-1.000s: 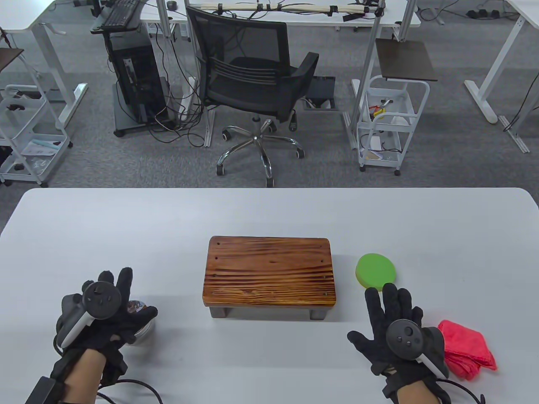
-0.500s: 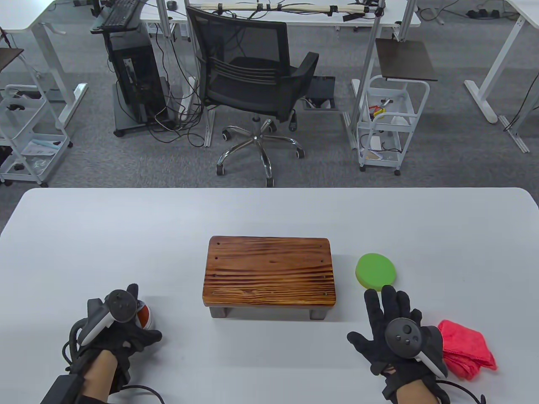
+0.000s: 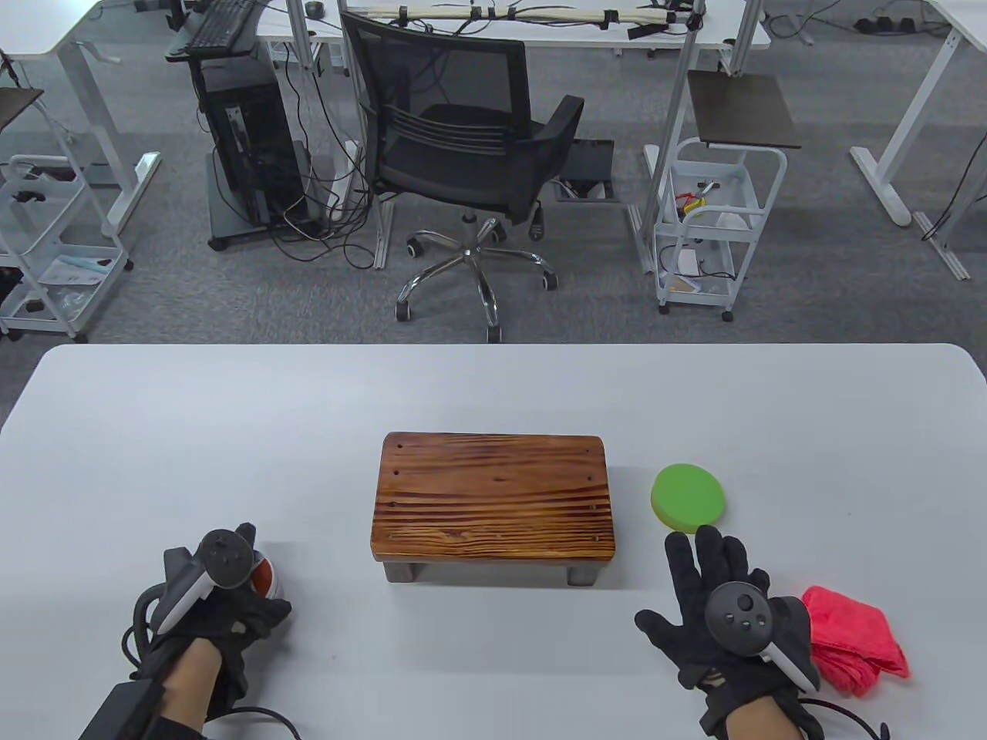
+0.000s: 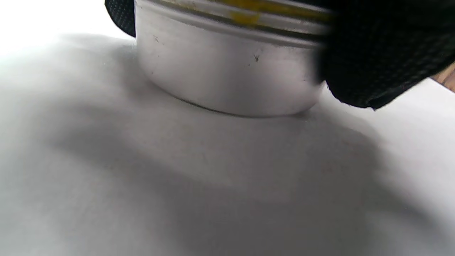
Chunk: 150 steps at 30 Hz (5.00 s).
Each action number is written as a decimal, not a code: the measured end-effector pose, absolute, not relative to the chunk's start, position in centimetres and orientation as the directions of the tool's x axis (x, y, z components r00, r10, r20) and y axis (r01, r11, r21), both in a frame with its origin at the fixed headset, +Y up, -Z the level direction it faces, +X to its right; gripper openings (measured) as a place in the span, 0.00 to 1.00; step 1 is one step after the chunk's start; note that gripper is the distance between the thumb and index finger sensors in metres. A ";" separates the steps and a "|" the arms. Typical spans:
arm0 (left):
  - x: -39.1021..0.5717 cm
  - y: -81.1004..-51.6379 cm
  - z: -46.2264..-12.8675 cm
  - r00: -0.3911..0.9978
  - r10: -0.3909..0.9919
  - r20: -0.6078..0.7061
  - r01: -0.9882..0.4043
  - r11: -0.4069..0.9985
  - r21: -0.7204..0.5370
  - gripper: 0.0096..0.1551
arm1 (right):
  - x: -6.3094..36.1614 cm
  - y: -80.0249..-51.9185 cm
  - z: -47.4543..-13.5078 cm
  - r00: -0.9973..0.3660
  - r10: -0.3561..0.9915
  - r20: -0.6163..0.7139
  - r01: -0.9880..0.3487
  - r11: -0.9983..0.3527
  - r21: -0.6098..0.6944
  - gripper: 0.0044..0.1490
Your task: Dip and apply wood wax on stool
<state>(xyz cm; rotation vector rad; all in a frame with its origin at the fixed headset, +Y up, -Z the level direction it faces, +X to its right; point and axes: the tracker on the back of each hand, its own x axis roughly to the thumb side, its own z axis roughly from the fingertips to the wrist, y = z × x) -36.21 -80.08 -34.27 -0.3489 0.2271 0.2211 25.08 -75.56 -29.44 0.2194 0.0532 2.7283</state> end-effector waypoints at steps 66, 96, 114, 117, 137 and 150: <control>-6.2 -79.9 -28.3 0.775 0.132 0.618 0.134 0.921 -0.366 0.72 | 25.4 -75.8 -29.5 -0.886 0.442 0.137 -0.429 -0.896 0.116 0.63; -14.9 -79.9 -28.4 0.854 0.274 0.442 0.024 0.829 -0.559 0.76 | 18.0 -75.3 -27.7 -0.886 0.298 0.356 -0.182 -0.928 0.324 0.65; -15.0 -83.7 -28.7 0.842 0.411 0.348 -0.119 0.772 -0.624 0.63 | 4.8 -77.6 -26.9 -0.925 0.196 0.325 -0.014 -0.874 0.485 0.68; -14.8 -83.9 -28.7 0.844 0.415 0.341 -0.116 0.760 -0.639 0.63 | 3.8 -77.7 -26.9 -0.945 0.164 0.283 -0.012 -0.882 0.472 0.68; -14.5 -84.0 -29.0 0.856 0.416 0.306 -0.126 0.743 -0.657 0.59 | 2.8 -77.9 -26.6 -0.943 0.171 0.284 -0.051 -0.921 0.386 0.60; -14.5 -84.1 -29.1 0.850 0.427 0.310 -0.123 0.731 -0.671 0.58 | 3.3 -78.4 -26.8 -0.947 0.244 0.208 -0.114 -0.861 0.496 0.67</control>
